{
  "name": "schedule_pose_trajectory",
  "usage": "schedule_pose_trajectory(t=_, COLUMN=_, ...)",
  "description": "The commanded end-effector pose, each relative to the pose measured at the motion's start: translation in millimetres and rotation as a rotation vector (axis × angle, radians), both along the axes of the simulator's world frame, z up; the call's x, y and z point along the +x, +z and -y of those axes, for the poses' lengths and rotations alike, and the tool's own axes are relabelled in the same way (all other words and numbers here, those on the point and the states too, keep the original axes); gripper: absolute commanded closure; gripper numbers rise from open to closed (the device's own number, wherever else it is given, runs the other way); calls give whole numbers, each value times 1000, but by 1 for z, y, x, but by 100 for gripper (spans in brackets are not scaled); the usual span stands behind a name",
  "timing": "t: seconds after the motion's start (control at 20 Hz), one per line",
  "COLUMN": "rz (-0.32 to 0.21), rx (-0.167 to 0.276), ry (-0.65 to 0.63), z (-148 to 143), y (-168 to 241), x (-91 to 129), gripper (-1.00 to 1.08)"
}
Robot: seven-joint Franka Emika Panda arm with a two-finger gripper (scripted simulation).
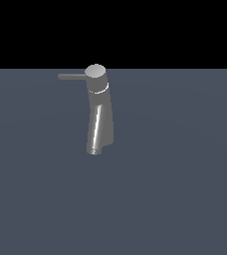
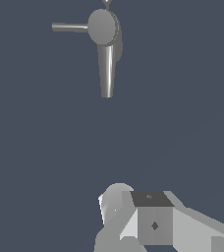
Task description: Turn on the faucet by rotating a designated handle.
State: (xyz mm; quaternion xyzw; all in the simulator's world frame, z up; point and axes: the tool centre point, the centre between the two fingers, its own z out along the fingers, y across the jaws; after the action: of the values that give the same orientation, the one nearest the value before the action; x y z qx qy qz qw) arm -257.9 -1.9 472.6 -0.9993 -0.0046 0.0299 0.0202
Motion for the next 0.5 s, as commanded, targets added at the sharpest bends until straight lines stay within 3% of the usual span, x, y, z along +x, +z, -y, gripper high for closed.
schedule_pose_trajectory(t=0.0, rz=0, rx=0, ry=0, z=0, y=0, x=0, gripper=108)
schedule_pose_trajectory(t=0.45, rz=42, rx=13, ry=5, z=-10, y=12, x=8, gripper=108)
